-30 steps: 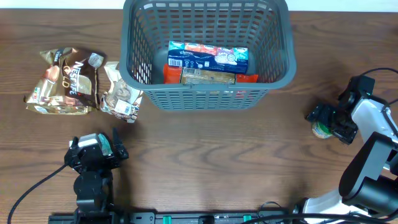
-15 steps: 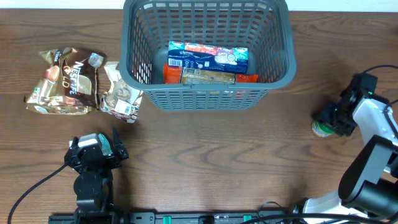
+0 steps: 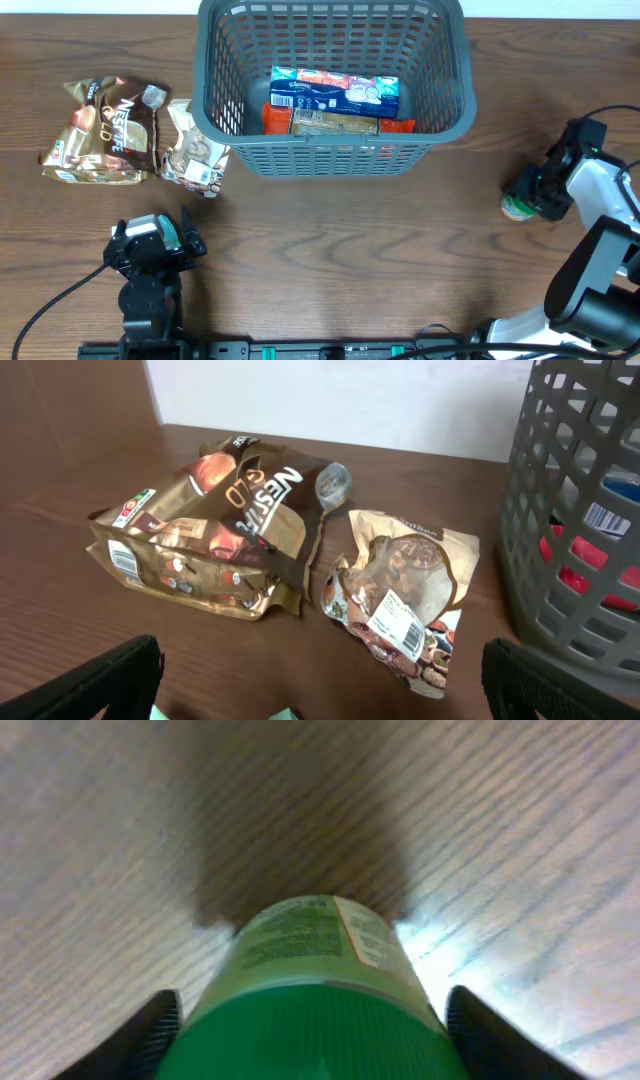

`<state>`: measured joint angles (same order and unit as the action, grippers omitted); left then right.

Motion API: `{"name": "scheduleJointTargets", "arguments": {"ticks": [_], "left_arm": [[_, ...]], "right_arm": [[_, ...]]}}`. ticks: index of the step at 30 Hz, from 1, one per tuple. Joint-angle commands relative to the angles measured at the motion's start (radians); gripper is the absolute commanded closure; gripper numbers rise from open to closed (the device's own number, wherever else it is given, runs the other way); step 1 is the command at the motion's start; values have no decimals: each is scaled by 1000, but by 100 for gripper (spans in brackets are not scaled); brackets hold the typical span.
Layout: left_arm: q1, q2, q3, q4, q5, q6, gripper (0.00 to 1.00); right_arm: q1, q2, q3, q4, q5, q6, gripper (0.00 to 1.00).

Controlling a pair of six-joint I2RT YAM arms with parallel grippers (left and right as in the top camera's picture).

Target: Pack container

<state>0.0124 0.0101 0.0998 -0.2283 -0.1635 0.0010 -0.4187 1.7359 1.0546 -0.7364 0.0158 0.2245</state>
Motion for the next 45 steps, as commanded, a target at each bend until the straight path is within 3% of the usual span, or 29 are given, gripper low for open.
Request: {"name": "scheduleJointTargets", "arguments": {"ticks": [1,6,14,17,21,30,45], "left_arm": [[6,-6,-25,-9,-4,10,1],[6,-6,-25,-9,-4,10,1],[6,-6,-25,-9,-4,10,1],[6,-6,-25,-9,-4,10,1],[6,-6,-25,-9,-4,10,1],[6,-6,-25,-9,-4,10,1],[6,-6,-25,-9,-4,10,2]], "right_arm": [[1,19,-15,1,3,-2,22],[1,19,-29,16,3,-2,7],[0,19,-56,42,3,-2,6],[0,19,-64,49,3,-2,14],[0,19,-66,52,3,-2,37],[0,19,-66,51,3,-2,41],[0,19,-66,51,2,-2,79]]}}
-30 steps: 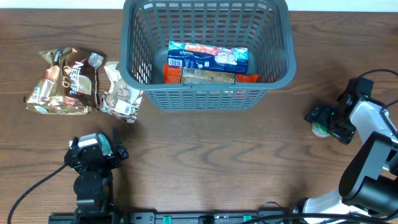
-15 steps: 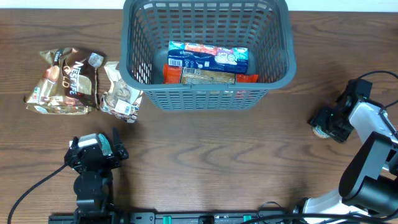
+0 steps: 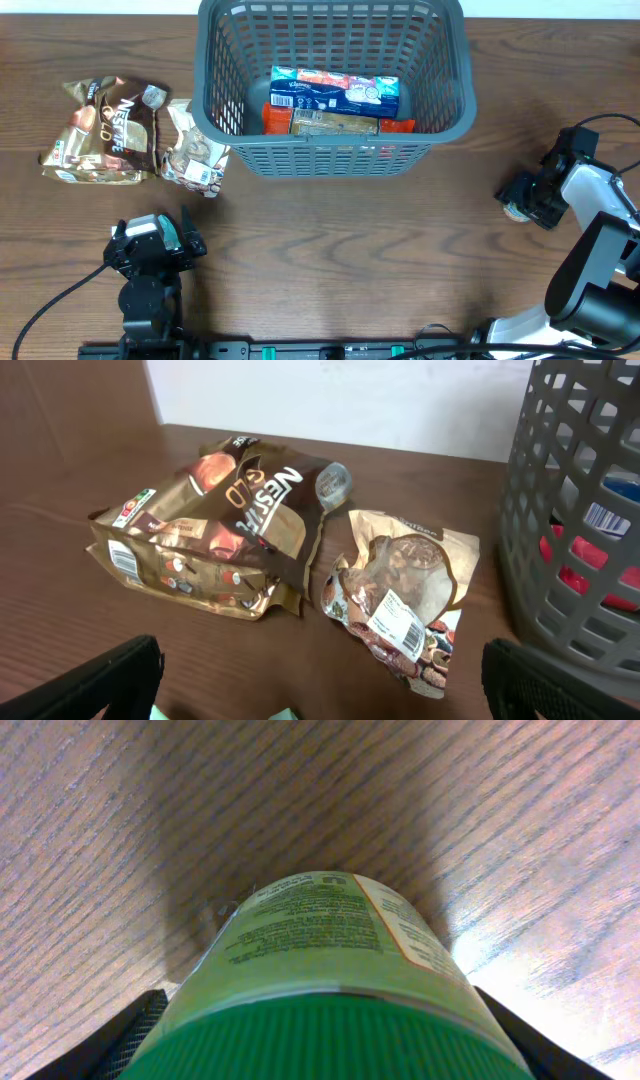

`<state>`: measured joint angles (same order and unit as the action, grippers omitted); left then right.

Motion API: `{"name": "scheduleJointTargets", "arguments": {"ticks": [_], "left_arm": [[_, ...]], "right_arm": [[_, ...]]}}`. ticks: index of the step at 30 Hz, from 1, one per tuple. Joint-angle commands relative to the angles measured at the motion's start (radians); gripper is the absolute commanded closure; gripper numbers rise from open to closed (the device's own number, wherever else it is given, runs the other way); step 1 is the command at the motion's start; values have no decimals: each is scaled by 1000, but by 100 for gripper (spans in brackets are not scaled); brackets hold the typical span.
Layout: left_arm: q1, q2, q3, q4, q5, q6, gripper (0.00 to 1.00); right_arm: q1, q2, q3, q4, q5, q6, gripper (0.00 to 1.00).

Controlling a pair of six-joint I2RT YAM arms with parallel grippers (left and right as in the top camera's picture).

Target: Pack container

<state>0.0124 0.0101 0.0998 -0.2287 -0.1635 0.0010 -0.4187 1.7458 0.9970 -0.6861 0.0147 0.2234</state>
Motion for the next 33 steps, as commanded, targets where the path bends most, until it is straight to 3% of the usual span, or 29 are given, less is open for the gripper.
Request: {"name": "scheduleJointTargets", "arguments": {"ticks": [1,16,33], "left_arm": [[6,-6,-25,-8,-4,10,1],[6,-6,-25,-8,-4,10,1],[6,-6,-25,-8,-4,10,2]], "right_arm": [[0,9,-8,1,3,0,82],[0,8,-5,0,3,0,99],[1,-3,77,-57,4,-1,99]]}}
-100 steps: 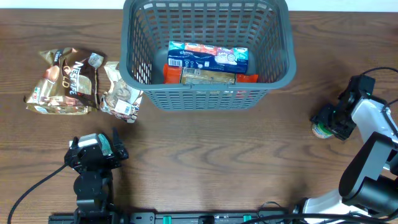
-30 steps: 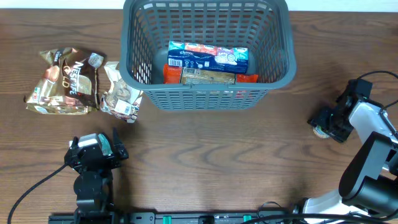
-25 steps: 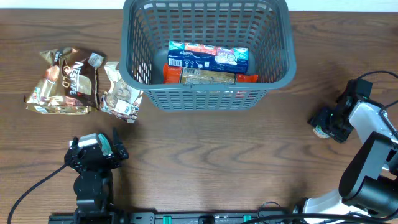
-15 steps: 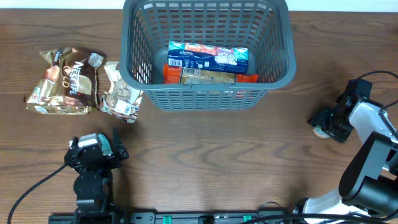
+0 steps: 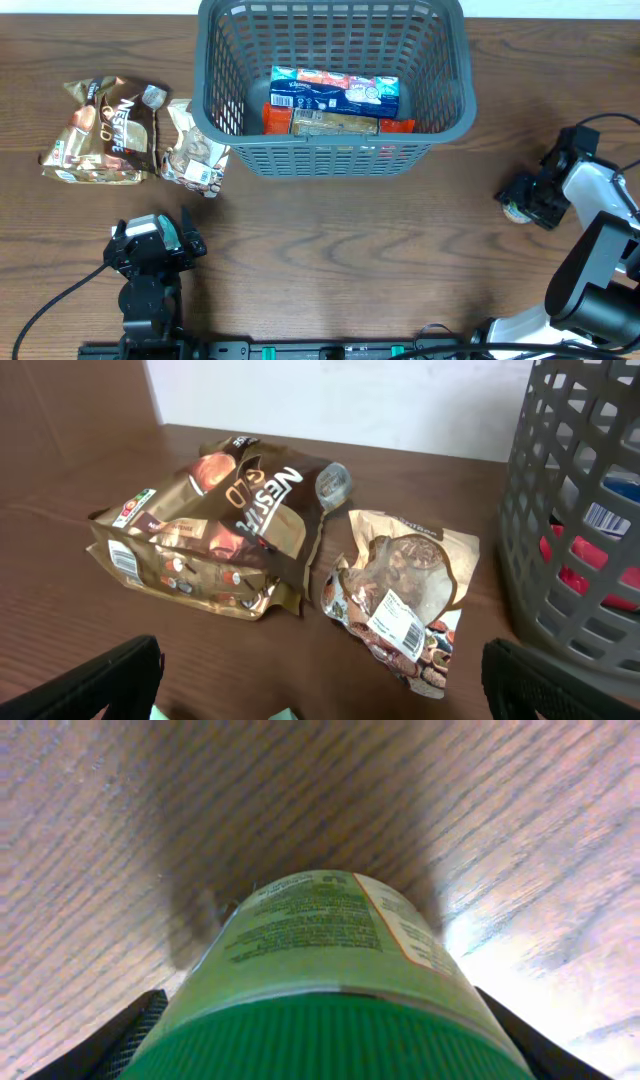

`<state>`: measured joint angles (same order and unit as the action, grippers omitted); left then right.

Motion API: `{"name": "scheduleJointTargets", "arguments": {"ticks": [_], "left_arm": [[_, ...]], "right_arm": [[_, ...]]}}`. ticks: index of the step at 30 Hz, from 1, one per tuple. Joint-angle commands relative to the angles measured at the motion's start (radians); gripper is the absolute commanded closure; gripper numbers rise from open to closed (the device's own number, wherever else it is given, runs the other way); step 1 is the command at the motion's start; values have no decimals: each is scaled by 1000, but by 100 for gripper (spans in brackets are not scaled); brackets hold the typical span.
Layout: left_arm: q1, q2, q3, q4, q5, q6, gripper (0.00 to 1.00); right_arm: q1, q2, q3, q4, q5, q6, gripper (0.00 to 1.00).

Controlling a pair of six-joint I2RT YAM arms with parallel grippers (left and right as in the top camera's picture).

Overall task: Pack container
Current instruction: 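Lift the green-capped jar with the right gripper and carry it over the basket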

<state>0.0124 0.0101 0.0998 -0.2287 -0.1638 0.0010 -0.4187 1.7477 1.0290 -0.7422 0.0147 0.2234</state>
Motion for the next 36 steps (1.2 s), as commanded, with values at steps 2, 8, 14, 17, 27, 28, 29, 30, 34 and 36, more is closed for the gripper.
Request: {"name": "scheduleJointTargets", "arguments": {"ticks": [2,8,14,17,27,28,29,30,34,36], "left_arm": [[6,-6,-25,-8,-3,10,1],[6,-6,-25,-8,-3,10,1],[6,-6,-25,-8,-3,10,1],[6,-6,-25,-8,-3,10,1],[6,-6,-25,-8,-3,10,2],[6,-6,-25,-8,-3,10,1],[6,-6,-25,-8,-3,10,1],[6,-6,-25,-8,-3,10,1],[6,-6,-25,-8,-3,10,2],[6,-6,-25,-8,-3,10,1]], "right_arm": [[1,-16,58,-8,4,-1,99],[1,-50,69,-10,4,-1,99],[2,-55,70,-20,3,-1,99],[2,-60,75,-27,3,-5,99],[14,-117,211,-115,3,-20,99],[19,-125,233,-126,3,-20,99],[27,-135,259,-137,3,-20,99],[37,-146,291,-150,3,-23,99],[80,-183,409,-193,3,-23,99],[107,-197,467,-214,3,-23,99]]}}
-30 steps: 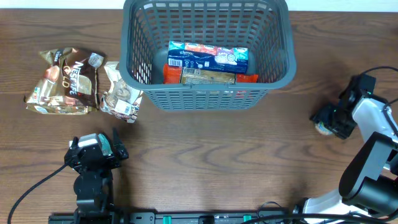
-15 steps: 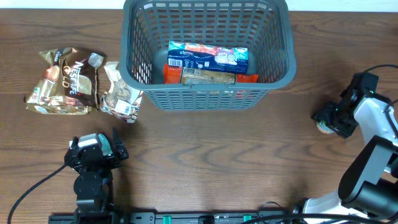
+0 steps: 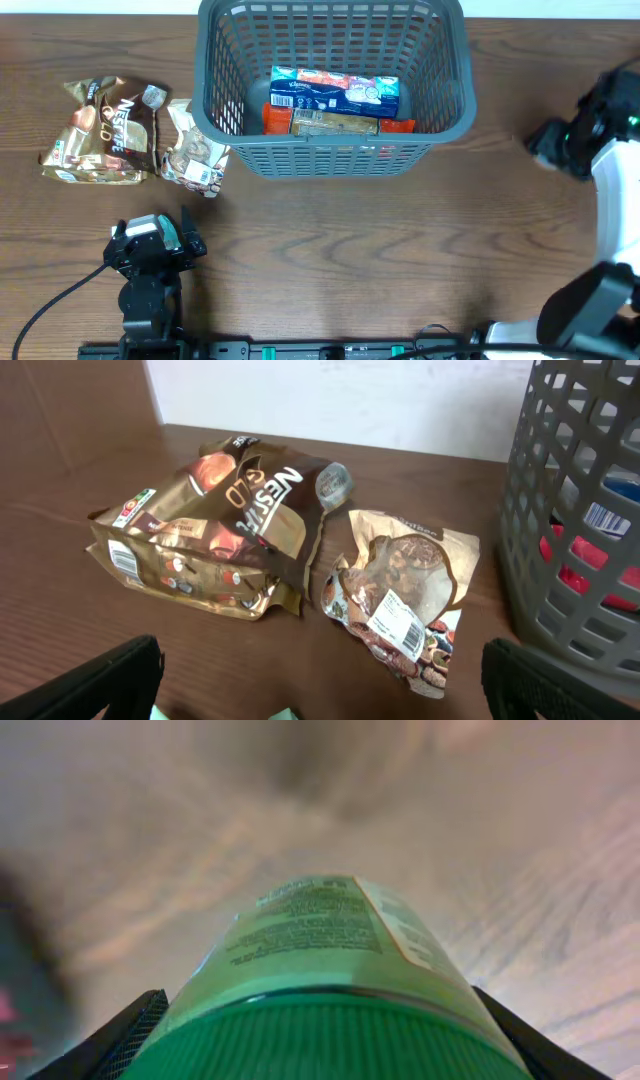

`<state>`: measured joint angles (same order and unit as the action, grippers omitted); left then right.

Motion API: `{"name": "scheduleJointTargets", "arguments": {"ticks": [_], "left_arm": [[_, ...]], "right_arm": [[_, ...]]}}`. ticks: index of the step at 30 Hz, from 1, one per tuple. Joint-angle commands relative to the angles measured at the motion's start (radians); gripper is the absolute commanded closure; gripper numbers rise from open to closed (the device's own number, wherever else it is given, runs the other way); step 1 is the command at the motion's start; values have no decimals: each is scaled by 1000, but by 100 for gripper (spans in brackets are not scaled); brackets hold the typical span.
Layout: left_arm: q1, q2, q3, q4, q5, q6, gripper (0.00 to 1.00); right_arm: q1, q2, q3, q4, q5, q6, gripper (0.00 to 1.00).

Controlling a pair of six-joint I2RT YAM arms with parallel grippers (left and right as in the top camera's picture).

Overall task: Pack container
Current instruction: 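Lift the green-capped jar with the right gripper and carry it over the basket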

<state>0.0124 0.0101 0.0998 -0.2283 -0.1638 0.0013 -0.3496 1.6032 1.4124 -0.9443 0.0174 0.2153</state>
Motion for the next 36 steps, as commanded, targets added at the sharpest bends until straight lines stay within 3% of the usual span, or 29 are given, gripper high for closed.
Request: {"name": "scheduleJointTargets", "arguments": {"ticks": [1,18,27,36], "left_arm": [[6,-6,-25,-9,-3,10,2],[6,-6,-25,-9,-3,10,2],[6,-6,-25,-9,-3,10,1],[6,-6,-25,-9,-3,10,1]], "right_arm": [[53,-58,115,-22,0,-15,99],[524,-81,639,-61,1,-169,99],[750,-72,667,28,1,-258,99],[826,-2,667,47,46,-303,99]]}}
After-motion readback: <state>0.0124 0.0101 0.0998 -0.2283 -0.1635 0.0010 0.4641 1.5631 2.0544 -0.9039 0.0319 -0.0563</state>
